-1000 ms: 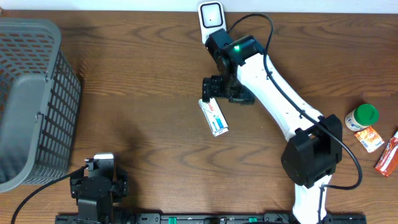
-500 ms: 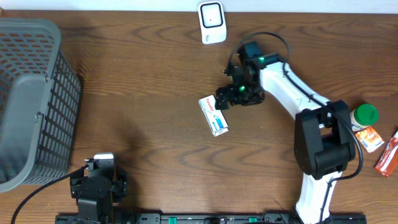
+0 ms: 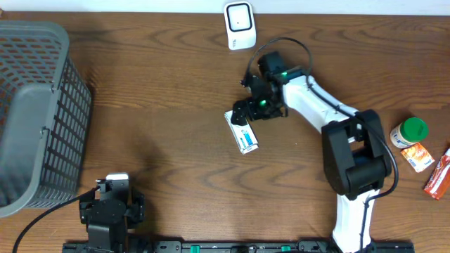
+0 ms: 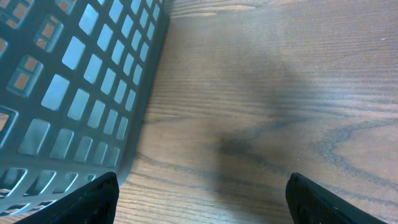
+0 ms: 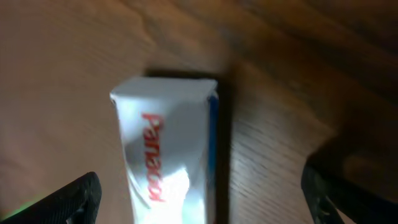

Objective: Scan the item barcode

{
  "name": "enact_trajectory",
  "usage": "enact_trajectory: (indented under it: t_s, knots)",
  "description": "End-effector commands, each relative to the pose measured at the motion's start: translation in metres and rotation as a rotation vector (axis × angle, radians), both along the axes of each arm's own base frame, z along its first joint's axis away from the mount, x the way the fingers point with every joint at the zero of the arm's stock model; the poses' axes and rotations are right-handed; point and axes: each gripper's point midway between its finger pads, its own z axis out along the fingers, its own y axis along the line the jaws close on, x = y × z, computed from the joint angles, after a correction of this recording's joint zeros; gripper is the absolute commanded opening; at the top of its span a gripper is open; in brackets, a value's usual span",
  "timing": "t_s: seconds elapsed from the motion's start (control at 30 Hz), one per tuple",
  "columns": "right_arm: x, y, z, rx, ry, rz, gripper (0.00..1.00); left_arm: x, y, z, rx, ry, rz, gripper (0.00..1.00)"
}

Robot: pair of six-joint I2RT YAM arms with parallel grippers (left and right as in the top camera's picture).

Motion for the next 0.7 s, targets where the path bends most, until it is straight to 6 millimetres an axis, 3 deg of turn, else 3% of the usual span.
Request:
enact_trajectory:
  t_s: [0.0, 0.07, 0.3, 0.47, 0.67]
  knots:
    - [-0.011, 0.002, -0.033, -0.115, 0.048, -0.064, 0.99, 0.0, 0.001, 0.003, -0.006, -0.01, 0.01, 0.86]
    - [-0.015, 0.011, -0.037, -0.132, 0.045, -0.064, 0.99, 0.0, 0.001, 0.003, -0.006, -0.01, 0.01, 0.86]
    - [-0.026, 0.013, -0.059, -0.296, 0.021, -0.127, 0.99, 0.0, 0.001, 0.003, -0.006, -0.01, 0.01, 0.86]
    - [-0.042, 0.016, -0.086, -0.344, 0.074, -0.118, 0.98, 0.0, 0.001, 0.003, -0.006, -0.01, 0.01, 0.86]
    - [-0.046, 0.007, -0.088, -0.366, 0.112, -0.15, 0.77, 0.0, 0.001, 0.003, -0.006, -0.01, 0.01, 0.86]
